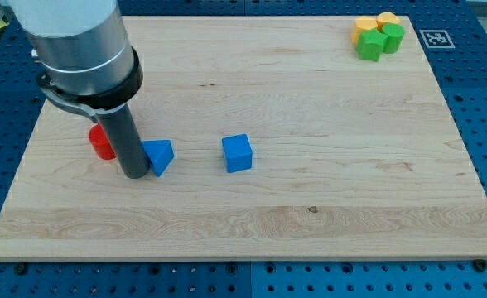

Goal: Slightly move the blue triangle into the blue cube

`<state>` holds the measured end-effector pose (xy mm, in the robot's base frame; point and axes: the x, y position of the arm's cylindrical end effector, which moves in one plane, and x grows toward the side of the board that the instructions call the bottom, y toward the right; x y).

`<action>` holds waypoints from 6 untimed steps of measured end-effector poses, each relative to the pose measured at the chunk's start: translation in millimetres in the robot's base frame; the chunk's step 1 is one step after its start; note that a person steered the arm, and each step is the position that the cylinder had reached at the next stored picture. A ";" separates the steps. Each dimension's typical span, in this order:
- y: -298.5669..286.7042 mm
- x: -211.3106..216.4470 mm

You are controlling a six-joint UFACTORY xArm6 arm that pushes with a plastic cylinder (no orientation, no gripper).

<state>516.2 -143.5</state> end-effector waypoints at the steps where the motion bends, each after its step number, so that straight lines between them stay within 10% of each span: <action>1: 0.0 -5.4; 6: 33.7 -23.6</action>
<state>492.6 -109.8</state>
